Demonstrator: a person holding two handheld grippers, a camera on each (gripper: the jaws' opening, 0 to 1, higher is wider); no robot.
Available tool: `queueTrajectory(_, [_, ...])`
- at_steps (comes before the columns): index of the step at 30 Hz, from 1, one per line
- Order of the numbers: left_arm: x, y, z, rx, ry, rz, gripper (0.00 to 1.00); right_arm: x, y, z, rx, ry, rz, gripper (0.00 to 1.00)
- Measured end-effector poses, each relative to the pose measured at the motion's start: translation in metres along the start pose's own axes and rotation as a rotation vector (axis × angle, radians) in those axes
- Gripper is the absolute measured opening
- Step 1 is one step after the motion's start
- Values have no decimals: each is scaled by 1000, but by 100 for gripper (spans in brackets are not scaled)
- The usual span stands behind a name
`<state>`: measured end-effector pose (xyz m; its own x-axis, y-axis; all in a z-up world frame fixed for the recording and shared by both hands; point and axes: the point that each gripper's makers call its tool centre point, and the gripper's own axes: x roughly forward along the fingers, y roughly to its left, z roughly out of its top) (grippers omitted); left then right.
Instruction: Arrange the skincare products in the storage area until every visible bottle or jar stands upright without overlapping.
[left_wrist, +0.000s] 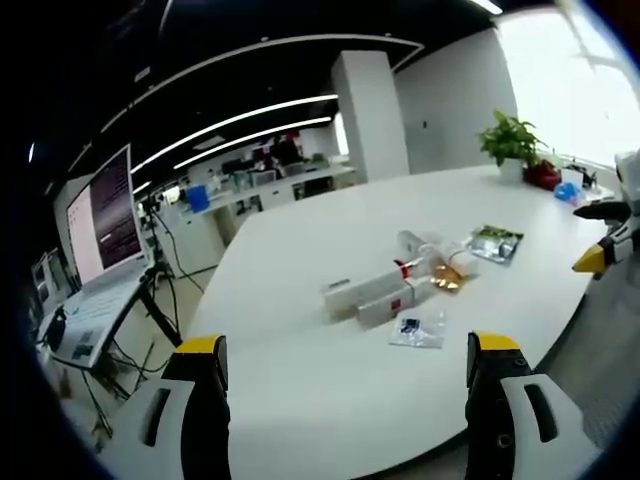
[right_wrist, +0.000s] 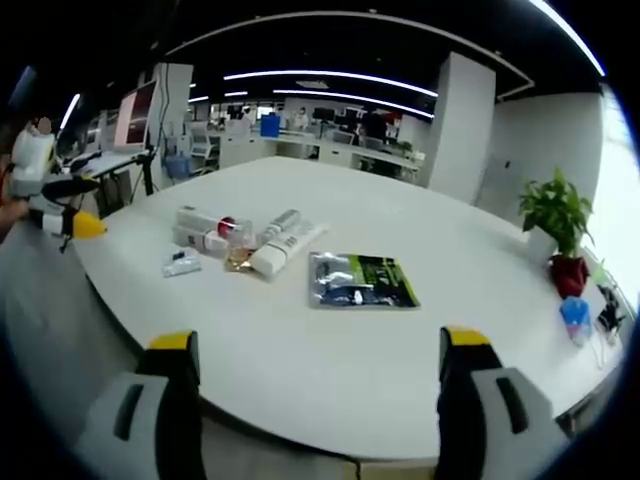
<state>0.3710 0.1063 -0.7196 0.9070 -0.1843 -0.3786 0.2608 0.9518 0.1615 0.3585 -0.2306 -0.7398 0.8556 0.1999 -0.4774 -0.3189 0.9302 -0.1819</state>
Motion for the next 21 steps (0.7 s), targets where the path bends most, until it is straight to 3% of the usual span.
queueTrajectory(21, [0, -12, -7, 71, 59, -66, 97, -1, -1, 0, -1, -5, -6, 100])
